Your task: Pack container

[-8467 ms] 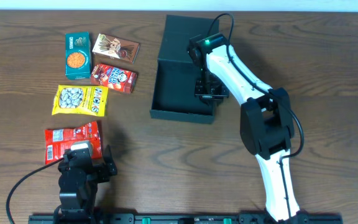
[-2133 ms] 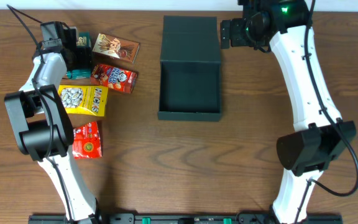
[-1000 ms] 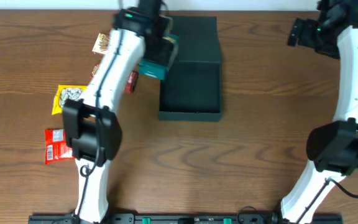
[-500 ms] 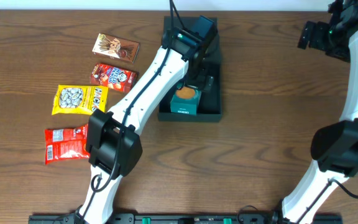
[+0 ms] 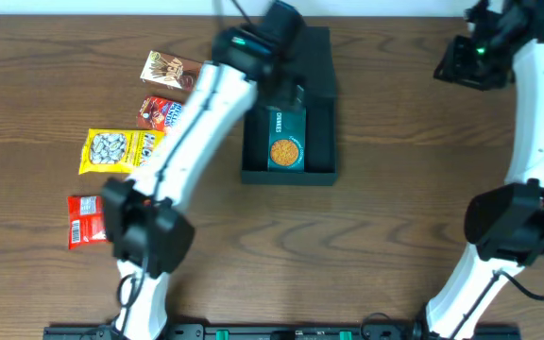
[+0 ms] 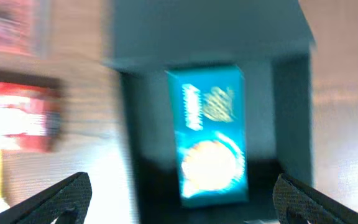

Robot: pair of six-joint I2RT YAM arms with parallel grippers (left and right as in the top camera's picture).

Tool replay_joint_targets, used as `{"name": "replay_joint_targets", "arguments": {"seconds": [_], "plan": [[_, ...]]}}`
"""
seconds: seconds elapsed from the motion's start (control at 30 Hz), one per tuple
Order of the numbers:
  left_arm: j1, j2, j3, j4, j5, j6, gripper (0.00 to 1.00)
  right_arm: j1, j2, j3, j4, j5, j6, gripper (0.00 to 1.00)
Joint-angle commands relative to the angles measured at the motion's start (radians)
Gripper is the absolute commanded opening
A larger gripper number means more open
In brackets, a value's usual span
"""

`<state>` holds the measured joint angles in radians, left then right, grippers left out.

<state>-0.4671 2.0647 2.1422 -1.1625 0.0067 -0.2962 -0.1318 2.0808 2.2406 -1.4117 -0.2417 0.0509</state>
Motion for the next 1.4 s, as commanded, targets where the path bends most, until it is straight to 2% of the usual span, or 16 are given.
{"name": "replay_joint_targets", "arguments": {"seconds": [0.0, 0.13, 0.2, 0.3, 0.47, 0.6, 0.83, 1.07, 1.2, 1.37], "plan": [[0.109, -0.095, 0.023, 0.009, -0.068, -0.019, 0.95, 0.099, 0.002, -0.01, 0.01, -0.089, -0.027, 0.02], [0.254, -0.14, 0.023, 0.006, -0.037, -0.026, 0.95, 0.241, 0.003, -0.051, 0.065, -0.113, -0.026, 0.02], [0.338, -0.146, 0.023, -0.005, 0.015, -0.026, 0.95, 0.324, 0.003, -0.103, 0.127, -0.114, -0.026, 0.02], [0.44, -0.142, 0.022, -0.026, 0.02, -0.018, 0.95, 0.439, 0.023, -0.185, 0.201, -0.115, -0.022, 0.01], [0.521, -0.142, 0.022, -0.031, 0.021, -0.018, 0.95, 0.549, 0.067, -0.269, 0.29, -0.114, 0.017, 0.01], [0.531, -0.142, 0.022, -0.03, 0.019, -0.003, 0.95, 0.592, 0.105, -0.329, 0.365, -0.114, 0.047, 0.02], [0.532, -0.142, 0.022, -0.031, 0.019, 0.013, 0.97, 0.642, 0.192, -0.335, 0.411, -0.113, 0.046, 0.02], [0.532, -0.142, 0.022, -0.04, 0.019, 0.031, 0.98, 0.647, 0.222, -0.336, 0.343, -0.072, 0.049, 0.02], [0.532, -0.142, 0.022, -0.037, 0.019, 0.031, 0.97, 0.645, 0.223, -0.336, 0.304, 0.095, 0.076, 0.02], [0.532, -0.142, 0.021, -0.037, 0.019, 0.031, 0.98, 0.64, 0.223, -0.336, 0.339, 0.046, 0.084, 0.02]]}}
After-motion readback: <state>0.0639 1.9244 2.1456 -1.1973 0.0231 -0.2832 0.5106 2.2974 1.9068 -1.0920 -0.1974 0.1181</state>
